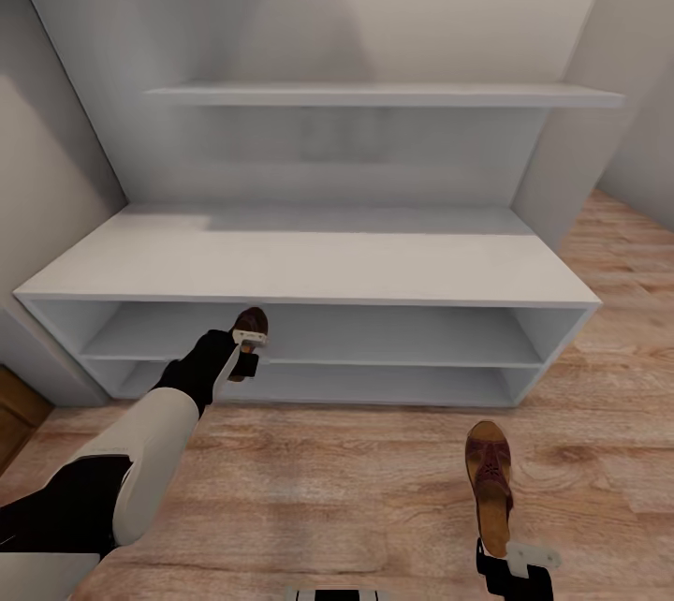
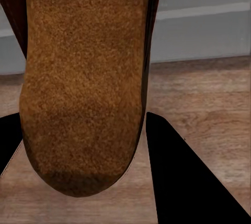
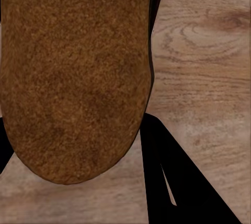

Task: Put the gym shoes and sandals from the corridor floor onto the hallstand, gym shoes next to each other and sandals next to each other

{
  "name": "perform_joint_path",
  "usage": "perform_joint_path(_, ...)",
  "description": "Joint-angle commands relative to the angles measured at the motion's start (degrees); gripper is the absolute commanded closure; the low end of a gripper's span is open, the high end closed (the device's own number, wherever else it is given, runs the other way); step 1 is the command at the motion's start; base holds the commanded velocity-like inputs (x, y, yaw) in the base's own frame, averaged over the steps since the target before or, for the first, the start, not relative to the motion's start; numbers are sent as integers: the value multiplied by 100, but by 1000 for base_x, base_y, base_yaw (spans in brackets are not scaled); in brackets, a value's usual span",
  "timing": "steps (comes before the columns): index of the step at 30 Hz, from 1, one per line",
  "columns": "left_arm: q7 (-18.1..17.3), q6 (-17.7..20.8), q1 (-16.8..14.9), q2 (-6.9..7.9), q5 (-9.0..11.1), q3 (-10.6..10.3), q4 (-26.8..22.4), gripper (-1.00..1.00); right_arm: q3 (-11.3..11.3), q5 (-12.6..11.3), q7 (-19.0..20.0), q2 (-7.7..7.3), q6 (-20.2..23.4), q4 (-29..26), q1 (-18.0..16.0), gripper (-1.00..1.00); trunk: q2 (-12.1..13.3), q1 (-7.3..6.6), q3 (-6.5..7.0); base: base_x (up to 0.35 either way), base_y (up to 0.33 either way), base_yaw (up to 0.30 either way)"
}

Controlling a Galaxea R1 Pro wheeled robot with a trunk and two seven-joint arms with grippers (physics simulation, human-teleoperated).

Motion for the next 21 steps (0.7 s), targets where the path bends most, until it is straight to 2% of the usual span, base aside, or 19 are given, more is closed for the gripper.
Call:
perform_joint_path(1, -20, 26, -2, -6, -44, 34, -8, 100, -41, 23, 11, 2, -20, 5, -3, 100, -2, 2, -5, 261, 0, 0)
perform_joint_path(14, -7, -48, 1, -4, -44, 34, -8, 100, -41, 23, 11, 2, -20, 5, -3, 100, -2, 2, -5, 40, 0, 0)
perform_joint_path(21, 16, -800, 22, 34, -37, 69, 128, 100, -39, 23, 11, 2, -20, 5, -3, 100, -2, 2, -5, 0, 0, 0)
